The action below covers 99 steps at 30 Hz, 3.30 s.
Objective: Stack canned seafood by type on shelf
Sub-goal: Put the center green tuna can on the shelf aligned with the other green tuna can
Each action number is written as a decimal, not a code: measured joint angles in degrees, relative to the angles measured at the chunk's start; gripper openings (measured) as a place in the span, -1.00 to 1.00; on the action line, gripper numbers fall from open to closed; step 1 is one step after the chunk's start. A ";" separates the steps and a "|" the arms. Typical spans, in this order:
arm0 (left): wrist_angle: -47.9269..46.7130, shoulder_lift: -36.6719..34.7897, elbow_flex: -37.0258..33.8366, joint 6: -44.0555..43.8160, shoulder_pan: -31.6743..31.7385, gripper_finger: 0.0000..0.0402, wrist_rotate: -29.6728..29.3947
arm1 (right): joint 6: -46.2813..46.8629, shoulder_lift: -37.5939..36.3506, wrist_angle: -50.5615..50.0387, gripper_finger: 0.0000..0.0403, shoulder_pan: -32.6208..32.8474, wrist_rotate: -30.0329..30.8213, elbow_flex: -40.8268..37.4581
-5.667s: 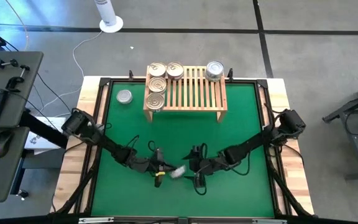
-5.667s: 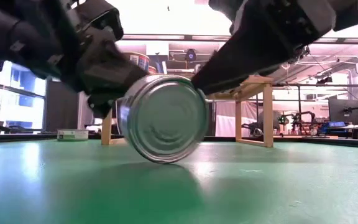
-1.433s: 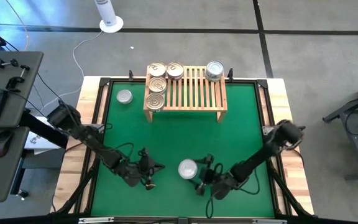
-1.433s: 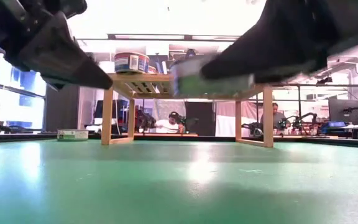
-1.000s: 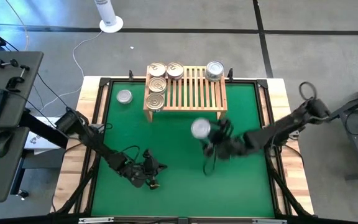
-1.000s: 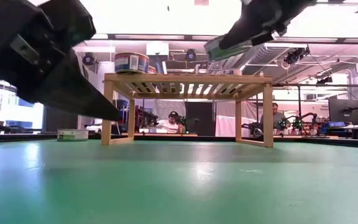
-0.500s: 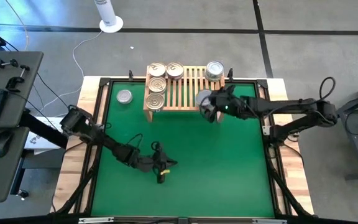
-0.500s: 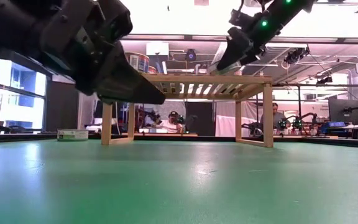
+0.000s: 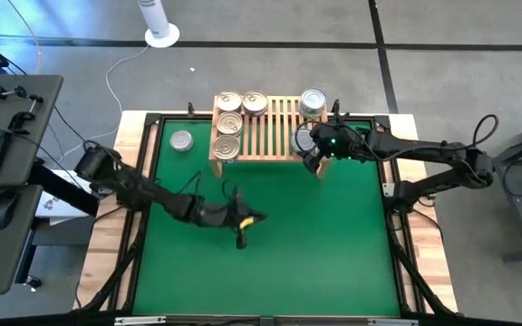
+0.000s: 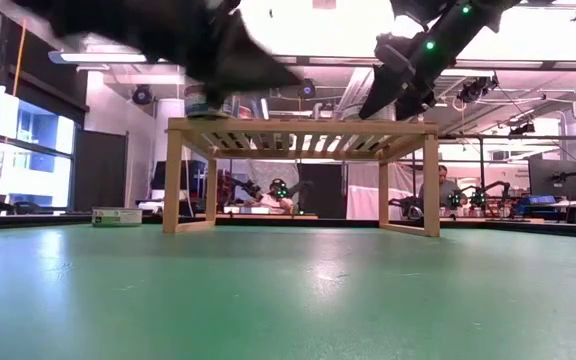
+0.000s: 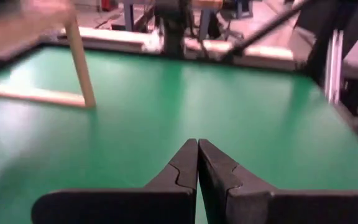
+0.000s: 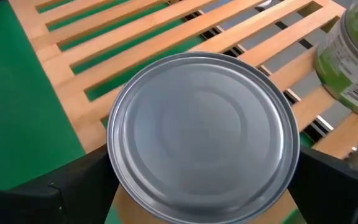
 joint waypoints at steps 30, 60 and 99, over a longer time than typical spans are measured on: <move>-44.91 23.50 56.70 13.49 36.75 -1.00 29.87 | -6.23 -1.37 2.04 0.98 -0.43 0.86 -0.61; -37.86 25.04 56.23 14.65 36.07 -1.00 30.35 | -0.16 -14.60 -7.56 0.98 5.91 2.17 -0.48; -44.19 -16.52 12.94 7.73 16.53 -1.00 3.94 | -9.94 -4.40 5.75 0.98 5.53 1.23 0.01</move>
